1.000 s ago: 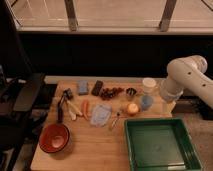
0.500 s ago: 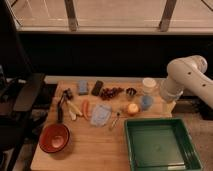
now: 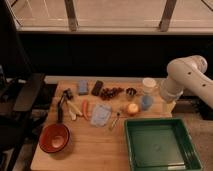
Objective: Place grapes in table surface
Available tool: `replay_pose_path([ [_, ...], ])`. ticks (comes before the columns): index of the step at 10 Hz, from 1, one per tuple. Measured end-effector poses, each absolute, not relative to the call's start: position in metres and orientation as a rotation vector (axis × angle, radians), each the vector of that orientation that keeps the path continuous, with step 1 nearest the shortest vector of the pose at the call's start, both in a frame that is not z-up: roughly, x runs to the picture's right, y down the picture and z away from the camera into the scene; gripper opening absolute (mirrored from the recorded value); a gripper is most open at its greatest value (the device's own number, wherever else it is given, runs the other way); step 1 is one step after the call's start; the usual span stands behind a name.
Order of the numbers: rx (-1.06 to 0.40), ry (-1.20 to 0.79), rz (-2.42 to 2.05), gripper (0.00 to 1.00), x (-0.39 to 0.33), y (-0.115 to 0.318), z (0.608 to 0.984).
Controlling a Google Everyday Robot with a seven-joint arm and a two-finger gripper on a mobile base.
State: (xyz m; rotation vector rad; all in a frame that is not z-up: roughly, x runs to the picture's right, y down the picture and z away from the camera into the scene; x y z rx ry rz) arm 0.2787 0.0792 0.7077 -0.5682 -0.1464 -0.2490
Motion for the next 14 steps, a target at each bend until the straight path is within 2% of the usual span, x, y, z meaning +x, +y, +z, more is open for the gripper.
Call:
replay_pose_path([
  [4, -0.555, -0.142, -0.266, 0.71, 0.278, 0.075, 0.707],
  [6, -0.527, -0.155, -0.320, 0.71, 0.264, 0.053, 0.714],
  [10, -0.484, -0.234, -0.489, 0.71, 0.173, -0.017, 0.765],
  [13, -0.475, -0.305, -0.593, 0.71, 0.104, -0.026, 0.780],
  [14, -0.474, -0.304, -0.595, 0.71, 0.104, -0.026, 0.780],
])
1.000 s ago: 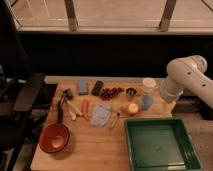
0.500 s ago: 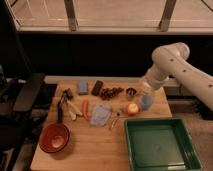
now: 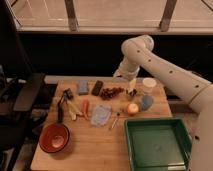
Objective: Place grapes in table surface
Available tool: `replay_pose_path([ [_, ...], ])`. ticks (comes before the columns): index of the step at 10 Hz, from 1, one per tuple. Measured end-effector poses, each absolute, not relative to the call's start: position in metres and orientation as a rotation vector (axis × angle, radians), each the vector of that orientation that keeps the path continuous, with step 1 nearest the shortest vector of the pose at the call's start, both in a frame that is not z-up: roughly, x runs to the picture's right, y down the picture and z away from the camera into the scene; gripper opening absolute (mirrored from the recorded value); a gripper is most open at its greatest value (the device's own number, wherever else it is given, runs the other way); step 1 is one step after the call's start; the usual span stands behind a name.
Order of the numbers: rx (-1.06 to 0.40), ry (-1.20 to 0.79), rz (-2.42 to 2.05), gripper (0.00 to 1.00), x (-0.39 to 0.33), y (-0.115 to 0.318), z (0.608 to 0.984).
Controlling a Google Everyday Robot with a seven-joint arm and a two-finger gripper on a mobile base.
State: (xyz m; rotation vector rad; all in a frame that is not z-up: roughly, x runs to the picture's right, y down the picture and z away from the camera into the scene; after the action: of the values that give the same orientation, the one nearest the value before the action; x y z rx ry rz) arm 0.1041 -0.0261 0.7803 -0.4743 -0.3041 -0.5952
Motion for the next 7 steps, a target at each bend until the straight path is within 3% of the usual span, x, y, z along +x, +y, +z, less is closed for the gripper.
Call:
replay_pose_path([
  [4, -0.471, -0.304, -0.587, 0.71, 0.107, -0.027, 0.781],
  [7, -0.446, -0.343, -0.552, 0.71, 0.084, -0.027, 0.807],
])
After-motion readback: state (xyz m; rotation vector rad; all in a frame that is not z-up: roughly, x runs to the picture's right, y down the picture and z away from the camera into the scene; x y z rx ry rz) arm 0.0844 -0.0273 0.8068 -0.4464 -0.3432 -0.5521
